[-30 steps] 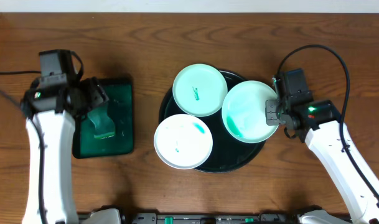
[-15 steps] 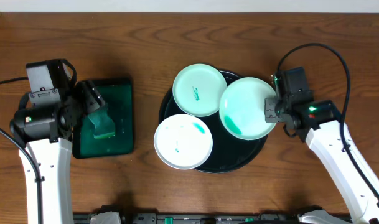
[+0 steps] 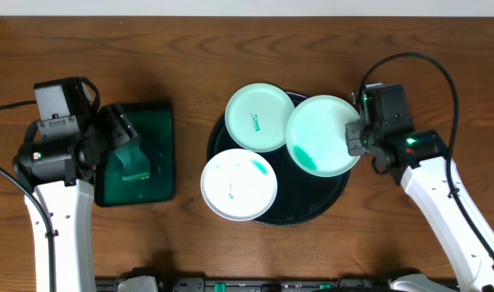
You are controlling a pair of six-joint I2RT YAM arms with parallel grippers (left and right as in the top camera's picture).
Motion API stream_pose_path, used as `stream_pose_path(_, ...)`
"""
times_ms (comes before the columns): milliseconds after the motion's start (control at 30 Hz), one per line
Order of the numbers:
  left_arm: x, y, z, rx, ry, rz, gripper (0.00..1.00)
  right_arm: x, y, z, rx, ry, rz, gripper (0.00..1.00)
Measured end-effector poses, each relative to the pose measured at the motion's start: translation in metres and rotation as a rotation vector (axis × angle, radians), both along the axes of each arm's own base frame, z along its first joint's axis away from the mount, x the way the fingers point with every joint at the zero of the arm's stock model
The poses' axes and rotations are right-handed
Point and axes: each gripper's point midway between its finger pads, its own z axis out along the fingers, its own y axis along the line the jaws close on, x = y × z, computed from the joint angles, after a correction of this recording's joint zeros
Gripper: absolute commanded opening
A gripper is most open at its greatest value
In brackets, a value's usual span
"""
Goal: Clean dirty plates on tray and stack at the side
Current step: 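Lift the cleaned plate with the right gripper and set it right of the tray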
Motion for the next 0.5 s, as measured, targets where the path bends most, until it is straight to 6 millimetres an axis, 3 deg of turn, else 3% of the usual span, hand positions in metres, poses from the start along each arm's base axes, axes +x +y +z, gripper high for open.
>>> stream_pose_path(200,0.000,0.000,0.000,0.000,0.000,0.000,0.80,-0.011,0.005,0.017,-0.212,-0.060,0.024,0.01)
stream_pose_path(367,0.000,0.000,0.000,0.000,0.000,0.000,0.80,-0.019,0.026,0.036,-0.399,-0.158,0.077,0.01)
stream_pose_path(500,0.000,0.000,0.000,0.000,0.000,0.000,0.80,-0.027,0.042,0.063,-0.564,-0.290,0.099,0.01)
